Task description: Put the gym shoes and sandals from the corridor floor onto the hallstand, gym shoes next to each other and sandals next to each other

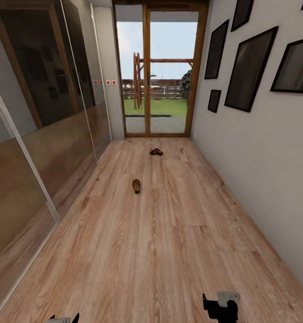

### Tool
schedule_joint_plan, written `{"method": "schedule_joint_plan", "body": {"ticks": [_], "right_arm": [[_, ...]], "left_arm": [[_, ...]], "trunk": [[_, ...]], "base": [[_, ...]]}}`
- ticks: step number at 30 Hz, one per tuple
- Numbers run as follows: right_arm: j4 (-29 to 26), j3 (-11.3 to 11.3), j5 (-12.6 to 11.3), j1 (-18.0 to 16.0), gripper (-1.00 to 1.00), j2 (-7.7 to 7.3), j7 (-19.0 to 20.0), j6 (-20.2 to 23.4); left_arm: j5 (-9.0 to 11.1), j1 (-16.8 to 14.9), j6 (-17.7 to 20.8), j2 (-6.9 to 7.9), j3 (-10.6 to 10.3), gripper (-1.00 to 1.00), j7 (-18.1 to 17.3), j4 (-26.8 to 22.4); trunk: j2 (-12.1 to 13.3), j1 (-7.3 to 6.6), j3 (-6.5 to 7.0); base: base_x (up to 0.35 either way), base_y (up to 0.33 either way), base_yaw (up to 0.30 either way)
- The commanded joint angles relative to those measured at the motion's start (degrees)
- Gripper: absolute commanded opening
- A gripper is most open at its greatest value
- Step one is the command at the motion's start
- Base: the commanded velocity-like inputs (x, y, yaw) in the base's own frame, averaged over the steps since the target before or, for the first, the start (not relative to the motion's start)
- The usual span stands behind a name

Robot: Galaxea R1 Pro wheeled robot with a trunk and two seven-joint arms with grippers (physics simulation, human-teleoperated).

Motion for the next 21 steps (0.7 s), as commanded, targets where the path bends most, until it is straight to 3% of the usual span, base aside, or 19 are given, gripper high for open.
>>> {"method": "schedule_joint_plan", "body": {"ticks": [1,21], "right_arm": [[0.07,-0.34,0.61,-0.04,1.0,0.0,-0.27,-0.15],[0.07,-0.34,0.61,-0.04,1.0,0.0,-0.26,-0.15]], "left_arm": [[-0.28,-0.05,-0.14,-0.03,0.48,1.0,-0.44,0.04],[-0.28,-0.05,-0.14,-0.03,0.48,1.0,-0.46,0.04]], "trunk": [[-0.02,0.02,-0.05],[-0.02,0.02,-0.05]], "base": [[0.338,-0.074,0.0],[0.338,-0.074,0.0]]}}
